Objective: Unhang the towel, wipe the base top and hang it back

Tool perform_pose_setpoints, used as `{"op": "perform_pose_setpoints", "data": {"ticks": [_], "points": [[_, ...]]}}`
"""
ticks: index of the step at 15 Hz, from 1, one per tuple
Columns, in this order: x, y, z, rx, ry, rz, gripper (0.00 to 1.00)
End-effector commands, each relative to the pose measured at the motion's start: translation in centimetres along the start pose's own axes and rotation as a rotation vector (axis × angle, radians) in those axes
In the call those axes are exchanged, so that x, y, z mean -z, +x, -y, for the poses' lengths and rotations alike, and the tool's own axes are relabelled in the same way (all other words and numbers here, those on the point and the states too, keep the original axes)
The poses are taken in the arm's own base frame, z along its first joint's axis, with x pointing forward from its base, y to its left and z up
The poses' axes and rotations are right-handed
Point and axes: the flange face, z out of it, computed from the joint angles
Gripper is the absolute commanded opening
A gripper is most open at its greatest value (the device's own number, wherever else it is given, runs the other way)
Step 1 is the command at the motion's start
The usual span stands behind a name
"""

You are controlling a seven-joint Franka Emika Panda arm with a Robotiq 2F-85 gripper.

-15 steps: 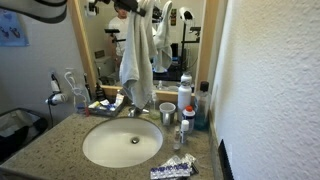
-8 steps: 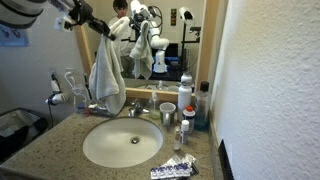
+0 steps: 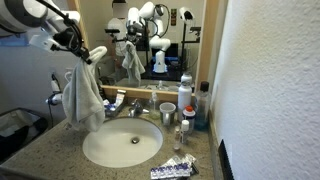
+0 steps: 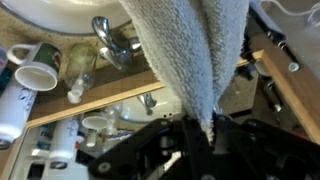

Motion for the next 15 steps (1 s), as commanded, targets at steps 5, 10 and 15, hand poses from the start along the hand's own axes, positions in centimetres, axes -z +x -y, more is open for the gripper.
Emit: {"op": "perform_pose_setpoints", "data": {"ticks": [5, 10, 15], "points": [[-4.0, -5.9, 1.8, 0.179, 0.177, 0.365, 0.04], [-8.1, -10.1, 0.2, 0.324, 0.236, 0.63, 0.04], [-13.9, -13.7, -0.9, 0.429, 0.325, 0.814, 0.04]]}}
